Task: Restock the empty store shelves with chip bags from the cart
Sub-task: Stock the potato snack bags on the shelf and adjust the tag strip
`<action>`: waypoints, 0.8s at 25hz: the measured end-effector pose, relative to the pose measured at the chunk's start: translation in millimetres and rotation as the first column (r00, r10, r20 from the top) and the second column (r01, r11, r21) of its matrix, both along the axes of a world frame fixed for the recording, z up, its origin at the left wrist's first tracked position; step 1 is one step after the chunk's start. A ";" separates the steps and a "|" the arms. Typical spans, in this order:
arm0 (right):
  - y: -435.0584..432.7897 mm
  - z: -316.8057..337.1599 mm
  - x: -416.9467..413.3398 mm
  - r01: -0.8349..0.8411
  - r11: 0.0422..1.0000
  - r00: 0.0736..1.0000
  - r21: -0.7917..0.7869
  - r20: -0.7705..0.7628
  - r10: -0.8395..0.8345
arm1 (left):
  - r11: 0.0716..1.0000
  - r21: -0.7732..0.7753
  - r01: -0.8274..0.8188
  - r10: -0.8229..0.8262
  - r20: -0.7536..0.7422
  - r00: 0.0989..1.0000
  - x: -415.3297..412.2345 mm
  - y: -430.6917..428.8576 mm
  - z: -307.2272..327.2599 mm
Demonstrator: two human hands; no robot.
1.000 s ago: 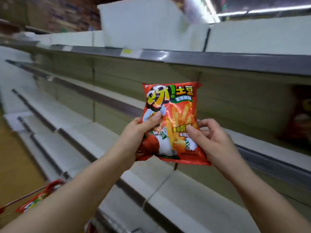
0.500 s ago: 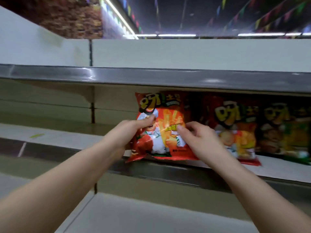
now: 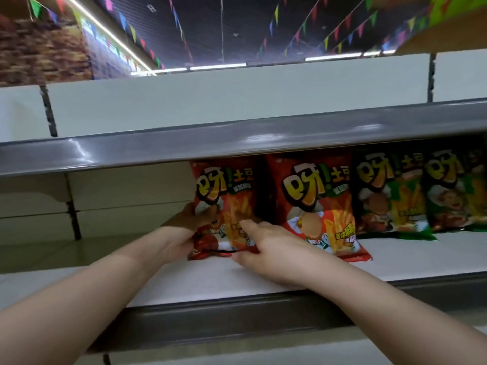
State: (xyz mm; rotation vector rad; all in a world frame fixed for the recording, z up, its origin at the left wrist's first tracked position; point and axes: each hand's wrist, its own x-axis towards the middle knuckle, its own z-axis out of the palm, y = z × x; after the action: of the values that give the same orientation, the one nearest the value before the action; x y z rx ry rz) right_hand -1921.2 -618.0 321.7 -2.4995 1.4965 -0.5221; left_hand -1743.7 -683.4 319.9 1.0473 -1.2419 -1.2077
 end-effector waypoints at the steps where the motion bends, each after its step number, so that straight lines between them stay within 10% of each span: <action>1: -1.0 1.2 1.5 0.006 1.000 0.999 0.010 -0.034 -0.005 | 1.000 0.007 -0.013 0.013 0.039 0.999 -0.8 -6.7 -0.1; 12: -11.9 -4.9 26.6 0.129 0.991 0.986 -0.028 -0.105 -0.131 | 0.993 0.073 -0.095 0.077 0.217 0.973 -7.4 -12.8 -0.7; 20: 30.1 -26.2 43.1 -0.098 0.920 0.929 -0.379 0.297 0.222 | 0.836 -0.210 -0.506 0.536 0.117 0.836 5.1 70.4 -6.7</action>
State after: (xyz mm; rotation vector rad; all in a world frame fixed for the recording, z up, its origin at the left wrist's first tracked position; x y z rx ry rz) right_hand -1878.1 -587.9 295.4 -2.5830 1.1341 -1.2180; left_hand -1738.6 -613.0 313.2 1.2762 -1.0628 -0.5849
